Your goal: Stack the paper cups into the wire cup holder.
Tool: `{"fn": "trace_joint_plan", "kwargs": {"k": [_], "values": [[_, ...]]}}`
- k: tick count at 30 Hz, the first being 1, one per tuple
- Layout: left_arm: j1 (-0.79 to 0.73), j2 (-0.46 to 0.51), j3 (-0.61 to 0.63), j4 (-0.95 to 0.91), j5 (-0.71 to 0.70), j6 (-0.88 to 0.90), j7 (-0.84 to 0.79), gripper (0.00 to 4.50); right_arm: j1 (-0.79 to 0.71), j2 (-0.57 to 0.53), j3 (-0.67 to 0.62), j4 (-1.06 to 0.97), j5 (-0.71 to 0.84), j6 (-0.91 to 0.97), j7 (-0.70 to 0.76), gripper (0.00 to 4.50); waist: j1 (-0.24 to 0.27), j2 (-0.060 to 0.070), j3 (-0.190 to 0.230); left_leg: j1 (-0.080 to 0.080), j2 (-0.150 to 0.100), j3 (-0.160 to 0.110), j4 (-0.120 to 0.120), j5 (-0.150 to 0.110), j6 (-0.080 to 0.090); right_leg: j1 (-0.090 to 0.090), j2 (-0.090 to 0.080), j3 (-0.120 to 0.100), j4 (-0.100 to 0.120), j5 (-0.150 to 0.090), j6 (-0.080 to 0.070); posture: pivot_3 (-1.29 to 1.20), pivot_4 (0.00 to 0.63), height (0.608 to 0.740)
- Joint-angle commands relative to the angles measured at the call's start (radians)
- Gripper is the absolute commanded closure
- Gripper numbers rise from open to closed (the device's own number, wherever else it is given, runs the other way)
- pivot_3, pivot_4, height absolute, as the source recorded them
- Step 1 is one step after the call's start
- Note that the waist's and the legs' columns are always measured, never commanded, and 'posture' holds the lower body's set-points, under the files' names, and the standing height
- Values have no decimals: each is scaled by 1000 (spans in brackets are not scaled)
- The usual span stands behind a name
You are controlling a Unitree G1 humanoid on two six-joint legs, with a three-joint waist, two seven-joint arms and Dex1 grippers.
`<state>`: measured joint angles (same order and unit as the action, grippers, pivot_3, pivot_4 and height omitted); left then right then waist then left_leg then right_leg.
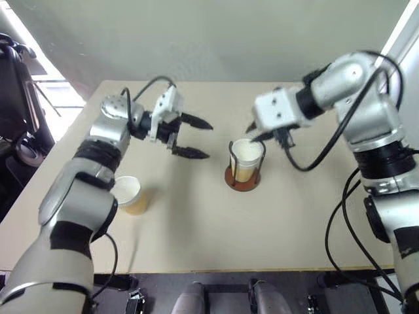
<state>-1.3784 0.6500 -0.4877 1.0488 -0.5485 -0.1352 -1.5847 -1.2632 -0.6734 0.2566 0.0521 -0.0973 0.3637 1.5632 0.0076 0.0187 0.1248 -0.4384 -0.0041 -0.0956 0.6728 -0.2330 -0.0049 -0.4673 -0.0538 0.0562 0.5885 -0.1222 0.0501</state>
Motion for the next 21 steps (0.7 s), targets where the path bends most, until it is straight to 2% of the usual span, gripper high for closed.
{"fn": "trace_joint_plan", "kwargs": {"k": [1,3,10,13,15,16,17,18,20,21], "values": [[-99,37,64,15,118,7,-30,0,-23,-72,-123,-102,117,206,-10,3588,0,0,0,0,-1,0,-2,0,0,0,0,0,0,-2,-4,0,150,740],[-118,86,29,-23,177,-21,-30,0,-15,-123,-143,-116,139,243,-18,3588,-2,0,-1,2,-1,1,-5,-1,0,1,0,1,0,-7,-11,0,150,740],[-121,303,-189,-170,319,-242,-30,0,11,-241,-138,-101,181,244,-26,3588,-8,0,-1,4,3,0,-9,1,-6,-3,3,0,5,-15,-1,0,150,740],[-91,472,-324,-371,250,-228,-30,0,22,-274,-130,-93,195,234,-10,3588,-9,0,-1,3,5,-2,-11,1,-7,-5,5,0,6,-15,-1,0,150,740],[-68,562,-378,-489,214,-194,-30,0,25,-283,-127,-85,203,227,-10,3588,-12,0,-1,4,3,0,-11,1,-7,-6,12,-2,6,-16,-2,0,150,740],[-52,605,-400,-551,192,-171,-30,0,27,-286,-125,-81,208,225,-11,3588,-11,0,-1,4,5,-2,-10,0,-7,-5,10,1,6,-16,-2,0,150,740],[-26,657,-419,-622,171,-155,-30,0,31,-289,-123,-80,212,224,-11,3588,-14,0,-1,3,6,-4,-10,-1,-7,-5,7,3,6,-16,-3,0,150,740],[1,704,-433,-686,157,-148,-30,0,35,-291,-122,-79,218,226,-11,3588,-14,0,-2,5,3,0,-11,-1,-7,-5,13,-2,7,-16,-5,0,150,740],[73,784,-433,-792,149,-152,-30,0,55,-295,-122,-88,235,236,-6,3588,-15,0,-2,4,6,-4,-9,-2,-7,-4,8,2,8,-16,-6,0,150,740],[108,815,-426,-831,150,-162,-30,0,69,-298,-123,-98,246,243,-3,3588,-15,0,-2,5,5,-3,-9,-3,-7,-4,13,0,10,-16,-7,0,150,740]]}}
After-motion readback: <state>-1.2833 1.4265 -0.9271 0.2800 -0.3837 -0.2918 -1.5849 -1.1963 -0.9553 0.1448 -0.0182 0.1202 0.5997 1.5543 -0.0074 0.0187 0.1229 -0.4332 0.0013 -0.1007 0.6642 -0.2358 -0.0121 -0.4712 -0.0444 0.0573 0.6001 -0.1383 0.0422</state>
